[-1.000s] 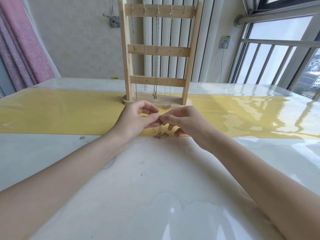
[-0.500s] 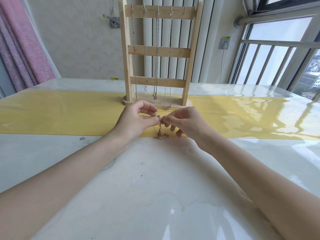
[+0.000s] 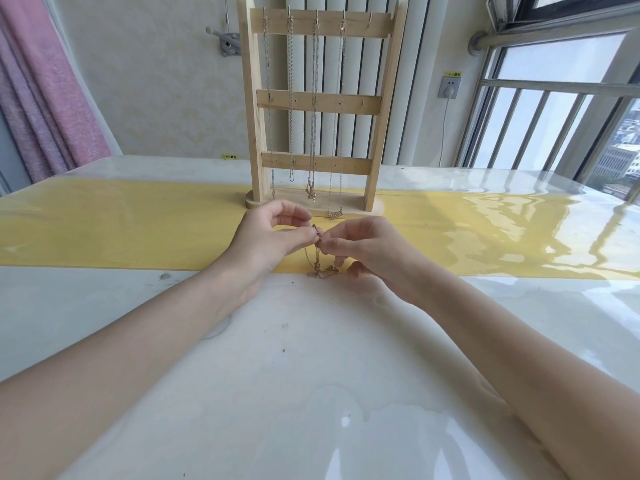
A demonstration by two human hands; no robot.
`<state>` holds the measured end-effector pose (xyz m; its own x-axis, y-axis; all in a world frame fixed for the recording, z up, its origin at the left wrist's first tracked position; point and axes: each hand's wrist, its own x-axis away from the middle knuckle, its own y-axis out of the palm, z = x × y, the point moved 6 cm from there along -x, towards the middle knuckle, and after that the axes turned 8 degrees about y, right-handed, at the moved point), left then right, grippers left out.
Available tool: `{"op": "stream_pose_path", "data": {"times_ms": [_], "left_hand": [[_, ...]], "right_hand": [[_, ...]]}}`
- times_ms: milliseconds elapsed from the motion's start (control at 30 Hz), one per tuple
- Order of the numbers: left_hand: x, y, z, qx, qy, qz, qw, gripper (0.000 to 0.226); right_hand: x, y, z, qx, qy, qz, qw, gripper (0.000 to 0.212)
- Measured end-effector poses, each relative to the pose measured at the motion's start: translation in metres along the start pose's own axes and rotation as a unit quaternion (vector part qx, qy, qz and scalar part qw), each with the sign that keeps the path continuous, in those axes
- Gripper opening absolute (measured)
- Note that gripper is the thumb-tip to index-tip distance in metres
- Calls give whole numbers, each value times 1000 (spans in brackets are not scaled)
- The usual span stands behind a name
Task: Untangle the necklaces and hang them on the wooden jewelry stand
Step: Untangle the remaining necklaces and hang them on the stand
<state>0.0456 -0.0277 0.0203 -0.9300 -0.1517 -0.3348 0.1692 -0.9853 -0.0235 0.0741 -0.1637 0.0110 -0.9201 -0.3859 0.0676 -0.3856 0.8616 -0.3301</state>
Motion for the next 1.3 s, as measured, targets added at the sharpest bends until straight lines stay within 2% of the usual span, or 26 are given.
{"op": "stream_pose_path", "data": {"times_ms": [133,267,367,567,1033,1300], "left_hand": [[0,0,1,-6,1,-3,1000,18],[1,-1,2,-57,8,-8,998,16],[2,-1,0,-86,3,-26,996,15],[2,3,-3,-122,13,-54,991,14],[0,0,-1,-200,15,-25,979,14],[0,6,-2,-161,13,-71,984,15]], "right_hand": [[1,2,-2,-3,-4,-1,1000,14],[0,-4,-1,-33,2,23,999,14],[0,-5,-1,-30,-1,29,999,10],[0,-5,-3,-28,-6,22,999,15],[0,-5,-7,-17,-39,30,999,14],[1,-4,-8,1,-39,21,999,11]]}}
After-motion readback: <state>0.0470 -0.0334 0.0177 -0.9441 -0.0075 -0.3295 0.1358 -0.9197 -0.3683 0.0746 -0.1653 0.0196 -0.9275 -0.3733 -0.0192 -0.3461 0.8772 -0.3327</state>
